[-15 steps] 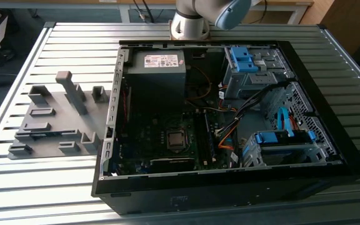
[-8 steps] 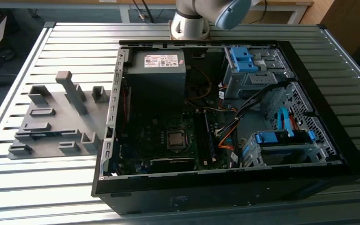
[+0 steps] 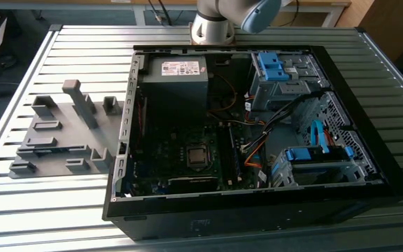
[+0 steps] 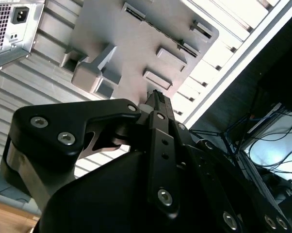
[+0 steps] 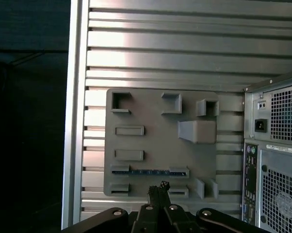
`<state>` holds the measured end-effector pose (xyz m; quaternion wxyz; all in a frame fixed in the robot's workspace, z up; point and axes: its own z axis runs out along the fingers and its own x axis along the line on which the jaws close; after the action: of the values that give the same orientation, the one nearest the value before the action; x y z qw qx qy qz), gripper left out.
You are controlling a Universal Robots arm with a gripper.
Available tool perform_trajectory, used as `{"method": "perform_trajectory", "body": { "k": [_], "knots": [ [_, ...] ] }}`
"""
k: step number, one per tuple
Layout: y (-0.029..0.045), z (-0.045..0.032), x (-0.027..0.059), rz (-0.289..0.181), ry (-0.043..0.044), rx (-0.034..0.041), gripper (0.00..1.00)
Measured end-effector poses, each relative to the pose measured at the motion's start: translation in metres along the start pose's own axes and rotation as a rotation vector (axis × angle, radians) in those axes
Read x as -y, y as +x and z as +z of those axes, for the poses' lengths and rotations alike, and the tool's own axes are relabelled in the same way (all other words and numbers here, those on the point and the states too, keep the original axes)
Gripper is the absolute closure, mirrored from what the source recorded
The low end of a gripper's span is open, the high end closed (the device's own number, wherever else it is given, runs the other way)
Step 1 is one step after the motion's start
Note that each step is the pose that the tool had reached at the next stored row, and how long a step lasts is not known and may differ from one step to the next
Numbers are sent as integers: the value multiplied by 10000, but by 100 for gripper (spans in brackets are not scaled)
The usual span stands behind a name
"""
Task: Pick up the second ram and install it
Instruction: 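Pick up the second ram and move it above second insertion slot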
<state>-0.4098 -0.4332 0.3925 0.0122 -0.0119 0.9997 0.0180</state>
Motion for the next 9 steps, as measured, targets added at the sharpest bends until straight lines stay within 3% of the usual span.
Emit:
{"method": "perform_trajectory", "body": {
  "k": [3, 7, 9],
  "knots": [
    [0, 1, 1, -200, 19, -54, 89],
    [1, 8, 4, -423, 11, -204, 89],
    [1, 11, 4, -578, 10, -231, 89]
  ]
}}
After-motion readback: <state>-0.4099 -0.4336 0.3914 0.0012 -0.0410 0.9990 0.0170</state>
